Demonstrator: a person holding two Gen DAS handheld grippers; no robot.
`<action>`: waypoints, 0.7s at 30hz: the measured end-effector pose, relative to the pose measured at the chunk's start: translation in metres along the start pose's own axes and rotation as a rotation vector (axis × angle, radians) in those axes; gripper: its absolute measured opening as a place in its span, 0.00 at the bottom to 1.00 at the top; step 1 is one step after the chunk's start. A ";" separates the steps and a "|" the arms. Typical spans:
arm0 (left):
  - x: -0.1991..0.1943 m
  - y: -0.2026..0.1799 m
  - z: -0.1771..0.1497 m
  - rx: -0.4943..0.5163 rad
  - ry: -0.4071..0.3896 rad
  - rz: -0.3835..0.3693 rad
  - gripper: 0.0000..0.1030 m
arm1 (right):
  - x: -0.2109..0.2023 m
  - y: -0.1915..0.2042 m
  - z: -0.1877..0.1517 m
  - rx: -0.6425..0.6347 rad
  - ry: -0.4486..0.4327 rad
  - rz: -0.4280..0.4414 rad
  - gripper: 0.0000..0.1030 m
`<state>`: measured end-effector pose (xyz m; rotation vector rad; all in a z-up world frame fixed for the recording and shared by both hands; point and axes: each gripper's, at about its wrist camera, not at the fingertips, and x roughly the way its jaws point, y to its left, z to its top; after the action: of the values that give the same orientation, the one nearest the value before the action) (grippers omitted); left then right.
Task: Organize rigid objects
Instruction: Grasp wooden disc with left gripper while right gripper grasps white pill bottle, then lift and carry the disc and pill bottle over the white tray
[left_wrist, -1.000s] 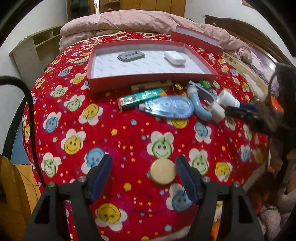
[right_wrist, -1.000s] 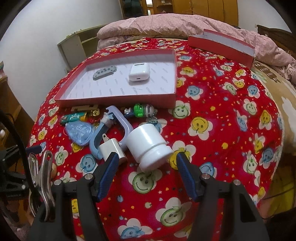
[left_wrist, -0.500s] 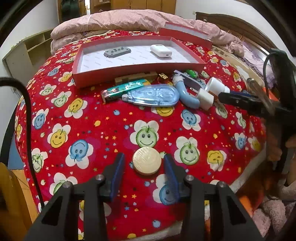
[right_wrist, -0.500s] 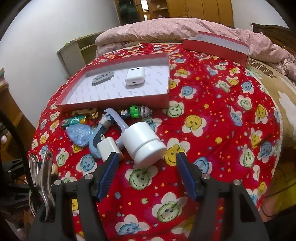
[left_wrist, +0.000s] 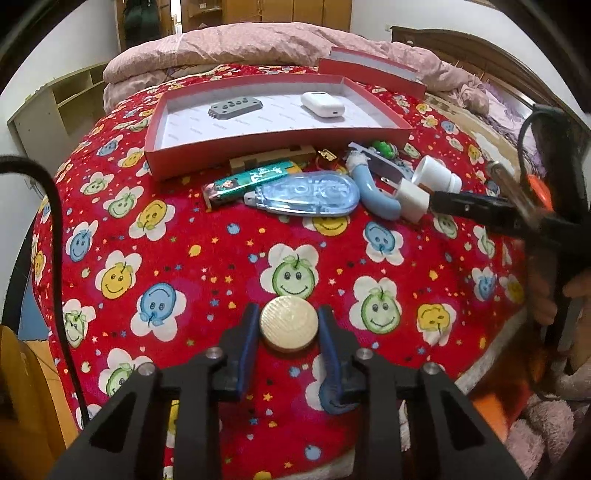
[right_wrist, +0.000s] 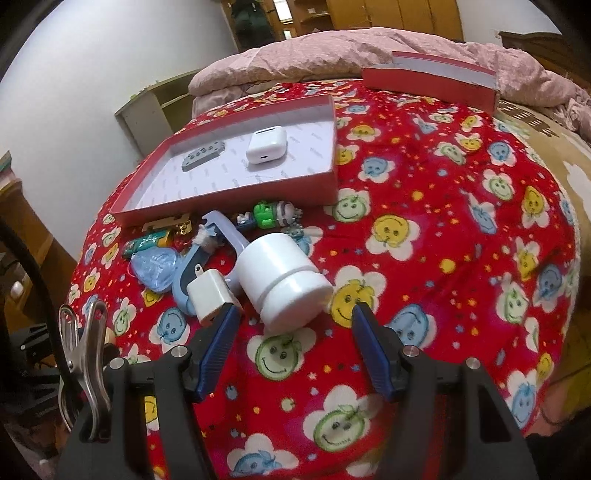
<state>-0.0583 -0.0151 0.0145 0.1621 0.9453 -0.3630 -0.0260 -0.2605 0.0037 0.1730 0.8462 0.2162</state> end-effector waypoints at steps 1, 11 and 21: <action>0.000 0.001 0.000 -0.002 0.000 -0.002 0.32 | 0.002 0.000 0.001 -0.003 0.000 0.002 0.64; 0.000 0.006 0.004 -0.031 0.000 -0.012 0.32 | 0.006 -0.006 0.005 0.020 -0.026 0.051 0.49; 0.000 0.013 0.011 -0.060 -0.008 -0.002 0.32 | -0.003 -0.002 0.006 -0.003 -0.063 0.030 0.46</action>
<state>-0.0456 -0.0059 0.0207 0.1046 0.9470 -0.3363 -0.0232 -0.2637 0.0090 0.1887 0.7807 0.2387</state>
